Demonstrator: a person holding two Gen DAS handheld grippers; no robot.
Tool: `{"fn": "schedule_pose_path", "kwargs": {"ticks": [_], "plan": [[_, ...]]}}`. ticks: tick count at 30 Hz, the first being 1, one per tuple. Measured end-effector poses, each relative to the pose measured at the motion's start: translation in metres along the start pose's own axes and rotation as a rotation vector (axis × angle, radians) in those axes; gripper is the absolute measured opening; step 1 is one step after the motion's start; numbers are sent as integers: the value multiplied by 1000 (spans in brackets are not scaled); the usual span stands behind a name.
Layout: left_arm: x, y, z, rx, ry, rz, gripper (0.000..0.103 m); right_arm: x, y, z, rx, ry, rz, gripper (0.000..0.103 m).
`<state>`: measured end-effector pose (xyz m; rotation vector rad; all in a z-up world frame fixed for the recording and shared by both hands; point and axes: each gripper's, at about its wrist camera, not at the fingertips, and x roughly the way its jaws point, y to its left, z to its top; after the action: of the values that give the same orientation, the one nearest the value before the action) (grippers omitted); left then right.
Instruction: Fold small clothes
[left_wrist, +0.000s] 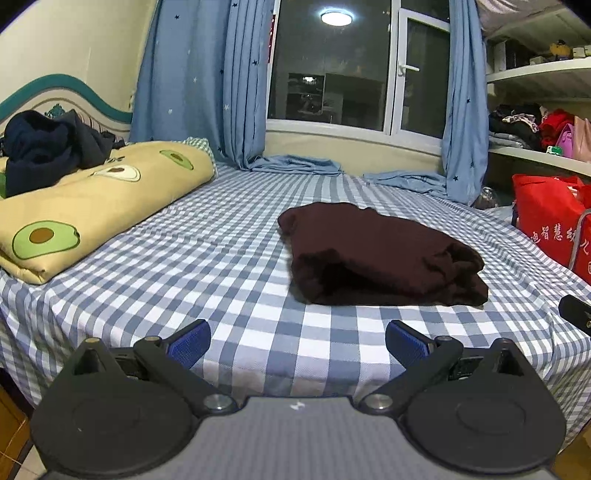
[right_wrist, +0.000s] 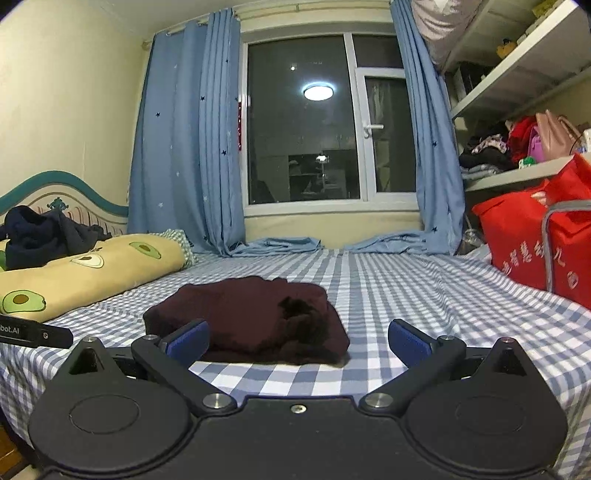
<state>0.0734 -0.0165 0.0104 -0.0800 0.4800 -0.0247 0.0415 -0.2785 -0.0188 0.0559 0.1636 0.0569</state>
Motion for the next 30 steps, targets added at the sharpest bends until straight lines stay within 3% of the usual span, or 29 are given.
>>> {"fn": "schedule_pose_path", "kwargs": {"ticks": [22,30], "plan": [[13,4,5,0,20,24,102,25,5,5,-9,21,43,103],[24,2,5,-25,60,115,102,33,8,2,-24,36,52,103]]}}
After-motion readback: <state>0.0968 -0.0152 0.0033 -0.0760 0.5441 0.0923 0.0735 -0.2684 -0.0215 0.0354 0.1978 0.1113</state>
